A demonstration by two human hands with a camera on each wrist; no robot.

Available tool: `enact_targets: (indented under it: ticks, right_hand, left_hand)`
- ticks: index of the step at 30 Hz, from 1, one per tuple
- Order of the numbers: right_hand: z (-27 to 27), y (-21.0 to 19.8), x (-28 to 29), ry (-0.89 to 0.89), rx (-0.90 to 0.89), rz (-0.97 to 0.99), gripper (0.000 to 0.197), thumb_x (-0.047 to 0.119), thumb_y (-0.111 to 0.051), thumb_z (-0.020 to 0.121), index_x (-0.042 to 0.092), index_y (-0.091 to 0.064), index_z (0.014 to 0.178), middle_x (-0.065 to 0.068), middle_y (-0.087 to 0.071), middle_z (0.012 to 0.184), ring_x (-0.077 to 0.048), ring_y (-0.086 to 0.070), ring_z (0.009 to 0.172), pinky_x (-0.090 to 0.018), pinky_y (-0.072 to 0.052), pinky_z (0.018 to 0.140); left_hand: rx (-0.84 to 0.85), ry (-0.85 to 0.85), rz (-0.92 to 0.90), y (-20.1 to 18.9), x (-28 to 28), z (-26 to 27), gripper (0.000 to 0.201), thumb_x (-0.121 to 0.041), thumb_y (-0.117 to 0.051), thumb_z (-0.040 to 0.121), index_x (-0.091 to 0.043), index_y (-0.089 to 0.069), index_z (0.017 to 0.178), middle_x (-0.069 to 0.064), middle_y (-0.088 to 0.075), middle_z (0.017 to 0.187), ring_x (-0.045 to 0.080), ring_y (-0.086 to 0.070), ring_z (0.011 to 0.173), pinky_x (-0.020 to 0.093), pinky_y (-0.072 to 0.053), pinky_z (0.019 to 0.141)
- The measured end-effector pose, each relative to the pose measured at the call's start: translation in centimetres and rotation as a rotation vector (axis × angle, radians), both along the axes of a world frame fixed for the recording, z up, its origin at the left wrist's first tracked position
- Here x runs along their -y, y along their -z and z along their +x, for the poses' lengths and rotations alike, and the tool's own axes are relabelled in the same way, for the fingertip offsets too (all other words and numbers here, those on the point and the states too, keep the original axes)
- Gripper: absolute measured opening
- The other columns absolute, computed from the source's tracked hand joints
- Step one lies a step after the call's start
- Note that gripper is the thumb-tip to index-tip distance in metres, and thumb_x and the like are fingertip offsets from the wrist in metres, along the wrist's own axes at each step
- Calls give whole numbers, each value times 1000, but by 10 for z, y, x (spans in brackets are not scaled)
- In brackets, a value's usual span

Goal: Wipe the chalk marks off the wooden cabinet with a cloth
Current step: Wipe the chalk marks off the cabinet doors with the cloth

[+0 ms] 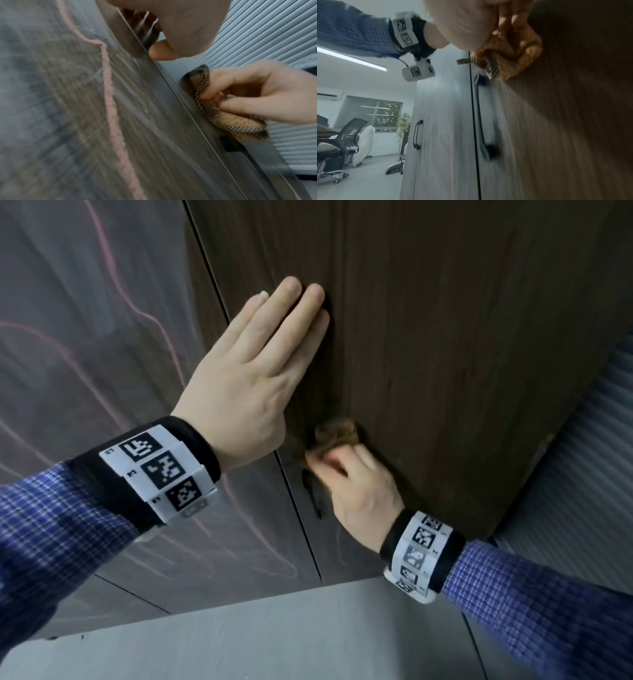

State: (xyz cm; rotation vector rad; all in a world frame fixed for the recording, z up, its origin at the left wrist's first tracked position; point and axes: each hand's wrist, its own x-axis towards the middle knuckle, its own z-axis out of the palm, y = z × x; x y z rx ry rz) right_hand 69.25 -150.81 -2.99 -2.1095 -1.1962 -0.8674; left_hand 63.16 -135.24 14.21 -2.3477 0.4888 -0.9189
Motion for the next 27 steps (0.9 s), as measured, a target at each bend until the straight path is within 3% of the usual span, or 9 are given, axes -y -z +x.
enact_targets:
  ticks: [3, 5, 10, 12, 16, 18, 21, 25, 27]
  right_hand:
    - [1, 64, 18, -84, -46, -319, 42, 0, -50, 83, 17, -65, 119, -6, -60, 106, -25, -52, 92, -36, -56, 64]
    - [2, 82, 32, -91, -116, -429, 51, -4, -47, 81, 18, -60, 125, -5, -57, 112, -25, -53, 97, -39, -57, 68]
    - [-1, 28, 18, -40, -111, -137, 49, -5, -58, 83, 13, -63, 127, -8, -59, 110, -27, -56, 95, -38, -56, 70]
    - [0, 23, 13, -50, -92, -113, 40, -1, -57, 86, 12, -66, 123, -8, -59, 107, -27, -56, 93, -39, -56, 69]
    - [2, 85, 16, -100, -177, -241, 29, 11, -50, 90, 17, -69, 111, -6, -61, 110, -28, -58, 98, -39, -58, 73]
    - [3, 108, 14, -130, -130, -320, 32, 3, -65, 77, 14, -69, 107, -9, -63, 104, -29, -57, 93, -36, -58, 65]
    - [8, 128, 14, -154, -109, -251, 41, 1, -80, 67, 13, -63, 102, -10, -64, 95, -30, -59, 82, -33, -55, 52]
    - [5, 176, 19, -142, -67, -519, 52, 0, -77, 60, 12, -70, 111, -7, -66, 104, -31, -63, 98, -35, -59, 61]
    - [2, 198, 11, -161, -105, -608, 52, 0, -71, 65, 13, -68, 116, -5, -64, 109, -29, -61, 104, -35, -59, 64]
  left_hand:
    - [4, 13, 8, -2, -2, -1, 70, -3, -30, 85, 5, -29, 155, 21, -24, 164, 40, -20, 152, 51, -16, 126]
    - [-12, 3, 15, -5, -3, -3, 73, -3, -33, 83, 4, -28, 156, 19, -22, 165, 39, -18, 153, 50, -15, 126]
    - [-42, -10, 8, -6, 2, -8, 75, -6, -32, 81, 4, -27, 156, 19, -20, 165, 38, -16, 153, 49, -13, 127]
    - [-25, -20, -26, -2, 5, -8, 76, -6, -33, 81, 4, -27, 156, 19, -20, 166, 38, -15, 154, 50, -14, 126]
    - [-37, -65, -168, 30, 29, -11, 84, -17, -39, 74, 11, -30, 152, 28, -20, 163, 44, -15, 153, 55, -13, 125]
    - [-85, -69, -209, 60, 39, -13, 87, -22, -41, 71, 11, -32, 151, 29, -21, 162, 46, -14, 152, 56, -12, 125]
    - [-111, -89, -214, 96, 41, -11, 89, -24, -44, 71, 10, -31, 152, 27, -21, 163, 44, -15, 153, 54, -11, 126]
    - [-90, -146, -210, 120, 44, -13, 91, -25, -52, 70, 10, -32, 152, 27, -22, 162, 44, -16, 152, 53, -5, 126]
    - [-70, -169, -182, 126, 43, -13, 89, -25, -50, 73, 9, -30, 153, 26, -21, 163, 43, -17, 153, 54, -4, 126]
